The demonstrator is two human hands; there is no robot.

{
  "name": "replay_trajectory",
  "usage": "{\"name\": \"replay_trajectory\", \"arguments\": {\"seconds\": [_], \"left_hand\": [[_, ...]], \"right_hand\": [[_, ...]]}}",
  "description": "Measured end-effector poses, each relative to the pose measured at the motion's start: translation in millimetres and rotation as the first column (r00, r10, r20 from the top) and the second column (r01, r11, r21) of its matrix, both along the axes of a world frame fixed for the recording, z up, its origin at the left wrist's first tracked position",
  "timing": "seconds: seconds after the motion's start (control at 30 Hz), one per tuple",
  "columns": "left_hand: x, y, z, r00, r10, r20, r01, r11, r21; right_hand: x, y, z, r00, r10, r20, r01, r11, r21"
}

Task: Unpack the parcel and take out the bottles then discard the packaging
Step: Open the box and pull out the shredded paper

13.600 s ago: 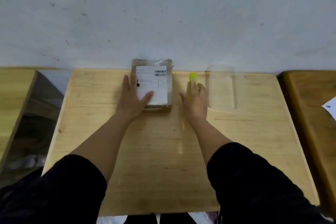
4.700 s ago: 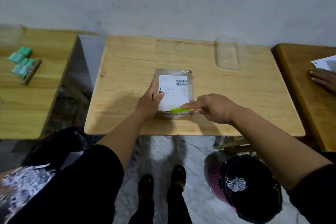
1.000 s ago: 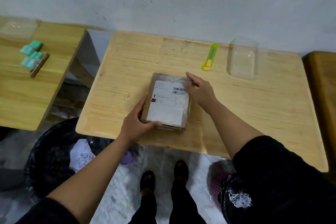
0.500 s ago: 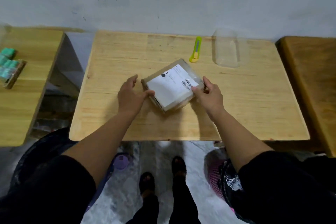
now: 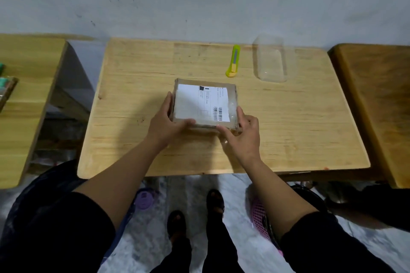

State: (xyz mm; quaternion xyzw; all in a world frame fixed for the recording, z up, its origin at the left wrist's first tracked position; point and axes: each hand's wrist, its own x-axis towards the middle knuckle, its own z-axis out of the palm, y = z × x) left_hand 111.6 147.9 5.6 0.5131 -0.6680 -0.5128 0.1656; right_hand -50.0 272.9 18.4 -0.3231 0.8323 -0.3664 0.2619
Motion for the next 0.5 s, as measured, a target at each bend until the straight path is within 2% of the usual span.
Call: {"name": "replay_trajectory", "arguments": {"seconds": [0.2,0.5], "left_hand": [[-2.8,4.1,-4.6,1.0,-0.001,0.013,0.001,1.0,-0.026],[-4.7,5.8,-5.2,0.999,0.0,0.038,0.002,0.999,-0.043]], "right_hand": [[-8.5,-0.4,2.0,0.998,0.063,0.006,-0.063,0.997,-0.038],[-10.2,-6.1,9.0,0.999,-0.04,0.031,0.043,0.995,-0.091]]}}
